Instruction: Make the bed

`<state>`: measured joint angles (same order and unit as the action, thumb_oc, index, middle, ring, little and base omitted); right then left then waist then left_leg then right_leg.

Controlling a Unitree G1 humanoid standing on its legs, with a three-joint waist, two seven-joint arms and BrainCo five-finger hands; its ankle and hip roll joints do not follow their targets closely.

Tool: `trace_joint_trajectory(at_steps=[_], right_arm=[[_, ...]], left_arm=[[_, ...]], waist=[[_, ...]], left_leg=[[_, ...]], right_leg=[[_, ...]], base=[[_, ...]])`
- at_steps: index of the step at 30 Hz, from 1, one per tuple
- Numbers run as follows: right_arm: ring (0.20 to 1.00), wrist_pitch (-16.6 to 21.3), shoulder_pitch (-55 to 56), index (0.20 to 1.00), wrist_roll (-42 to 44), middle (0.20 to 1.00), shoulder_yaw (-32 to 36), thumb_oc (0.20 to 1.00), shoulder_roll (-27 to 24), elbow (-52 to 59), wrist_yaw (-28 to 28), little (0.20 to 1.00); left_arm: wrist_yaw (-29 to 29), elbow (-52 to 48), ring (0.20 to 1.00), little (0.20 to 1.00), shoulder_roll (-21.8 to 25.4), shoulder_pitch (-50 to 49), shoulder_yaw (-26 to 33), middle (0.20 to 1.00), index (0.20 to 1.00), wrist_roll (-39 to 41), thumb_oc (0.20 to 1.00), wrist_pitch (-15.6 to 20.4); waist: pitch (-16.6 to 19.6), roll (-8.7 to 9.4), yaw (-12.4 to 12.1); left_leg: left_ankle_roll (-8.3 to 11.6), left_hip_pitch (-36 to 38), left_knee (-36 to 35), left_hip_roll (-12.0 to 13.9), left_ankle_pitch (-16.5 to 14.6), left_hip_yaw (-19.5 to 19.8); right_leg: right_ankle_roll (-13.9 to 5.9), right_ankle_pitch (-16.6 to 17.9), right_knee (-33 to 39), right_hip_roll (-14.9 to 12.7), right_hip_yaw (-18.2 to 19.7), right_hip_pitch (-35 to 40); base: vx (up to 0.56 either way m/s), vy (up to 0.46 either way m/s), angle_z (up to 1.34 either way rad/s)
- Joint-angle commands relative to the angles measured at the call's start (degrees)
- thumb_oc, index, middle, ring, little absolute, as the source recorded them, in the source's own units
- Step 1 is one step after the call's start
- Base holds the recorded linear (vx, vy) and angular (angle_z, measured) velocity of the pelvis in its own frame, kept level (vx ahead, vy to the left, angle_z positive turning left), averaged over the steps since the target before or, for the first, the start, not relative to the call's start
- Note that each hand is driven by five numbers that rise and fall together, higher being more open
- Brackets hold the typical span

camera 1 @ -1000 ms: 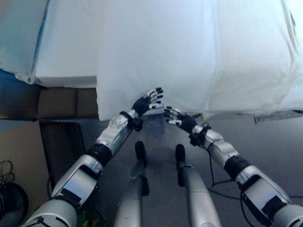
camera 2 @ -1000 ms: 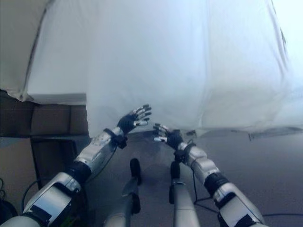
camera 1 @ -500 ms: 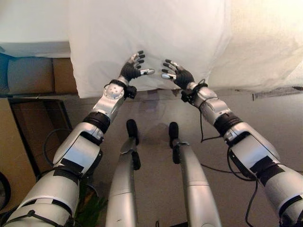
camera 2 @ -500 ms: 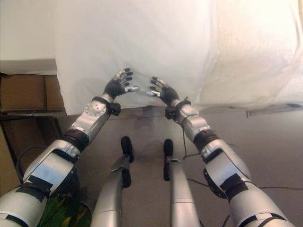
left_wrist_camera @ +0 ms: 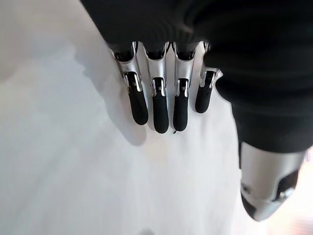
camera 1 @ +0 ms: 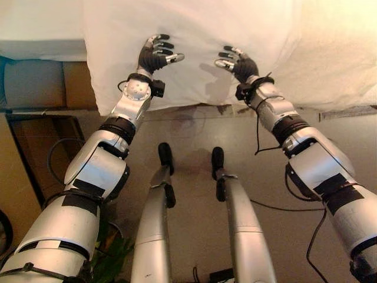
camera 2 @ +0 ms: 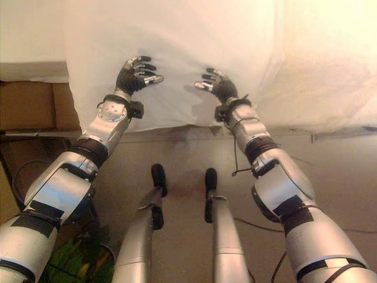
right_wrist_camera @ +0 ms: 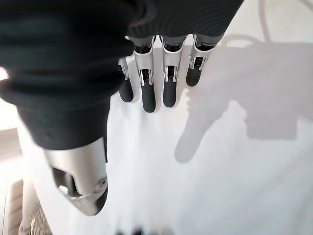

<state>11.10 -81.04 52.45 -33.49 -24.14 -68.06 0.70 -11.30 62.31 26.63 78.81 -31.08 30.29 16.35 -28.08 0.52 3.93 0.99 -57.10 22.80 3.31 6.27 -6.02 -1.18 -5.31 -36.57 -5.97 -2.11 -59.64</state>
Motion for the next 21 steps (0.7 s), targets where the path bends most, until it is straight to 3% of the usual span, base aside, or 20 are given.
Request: trace_joint_trajectory(at_steps=[1,6,11,16,21], right_arm=[[1.000,5.1,-5.4,1.000,1.0,1.000,3.8,1.000,-3.9,-2.1,-4.8,1.000],[1.000,6.4,-3.9,1.000,0.5,1.000,6.8,1.000,-9.3,-2.5,-10.7,1.000],[1.000,6.2,-0.4,1.000,0.0,1.000,9.0,1.000,-12.8,-2.4,-12.1,1.000],[1.000,6.1,6.4,1.000,-1.9,1.000,13.2,1.000,-14.6,-2.7,-13.6,1.000],[1.000,5.9,17.7,1.000,-3.1,1.000,18.5,1.000,-12.4,-1.9,-12.7,1.000]], left_arm=[[-5.0,1.9,1.000,1.000,5.5,5.7,2.6,1.000,1.000,-0.2,1.000,4.2],[-10.5,2.1,1.000,1.000,13.5,2.3,5.1,1.000,1.000,-2.1,1.000,4.4],[-15.2,2.8,1.000,1.000,16.4,-2.0,8.5,1.000,1.000,-4.8,1.000,3.6],[-16.3,3.6,1.000,1.000,16.6,-9.1,14.0,1.000,1.000,-4.2,1.000,3.1],[-14.7,4.1,1.000,1.000,14.1,-19.1,19.3,1.000,1.000,-3.7,1.000,2.3]], waist=[[0.5,-1.01,0.0],[0.6,-1.38,-0.6],[0.5,-1.43,-0.9],[0.8,-1.81,-1.2],[1.9,-1.66,-1.6]], left_leg=[[0.68,2.6,5.9,-2.4,-9.5,-1.1],[1.23,6.0,1.6,-2.4,-8.3,-0.8],[1.88,8.7,-1.8,-2.7,-6.1,-0.7],[2.14,13.6,-5.9,-2.7,-4.7,-0.2],[2.52,21.4,-9.8,-2.7,-3.6,0.7]], right_leg=[[-4.17,5.8,8.3,-0.6,-0.2,3.4],[-4.51,6.3,11.5,-0.7,-0.8,6.5],[-4.65,7.3,14.2,-0.9,-1.5,9.5],[-4.82,7.9,17.3,-1.2,-2.5,14.2],[-4.85,8.2,20.4,-1.1,-3.0,22.1]], base=[[0.00,0.000,0.00],[0.01,-0.009,0.04],[-0.02,-0.039,0.05],[-0.02,-0.056,0.04],[0.03,-0.060,0.03]])
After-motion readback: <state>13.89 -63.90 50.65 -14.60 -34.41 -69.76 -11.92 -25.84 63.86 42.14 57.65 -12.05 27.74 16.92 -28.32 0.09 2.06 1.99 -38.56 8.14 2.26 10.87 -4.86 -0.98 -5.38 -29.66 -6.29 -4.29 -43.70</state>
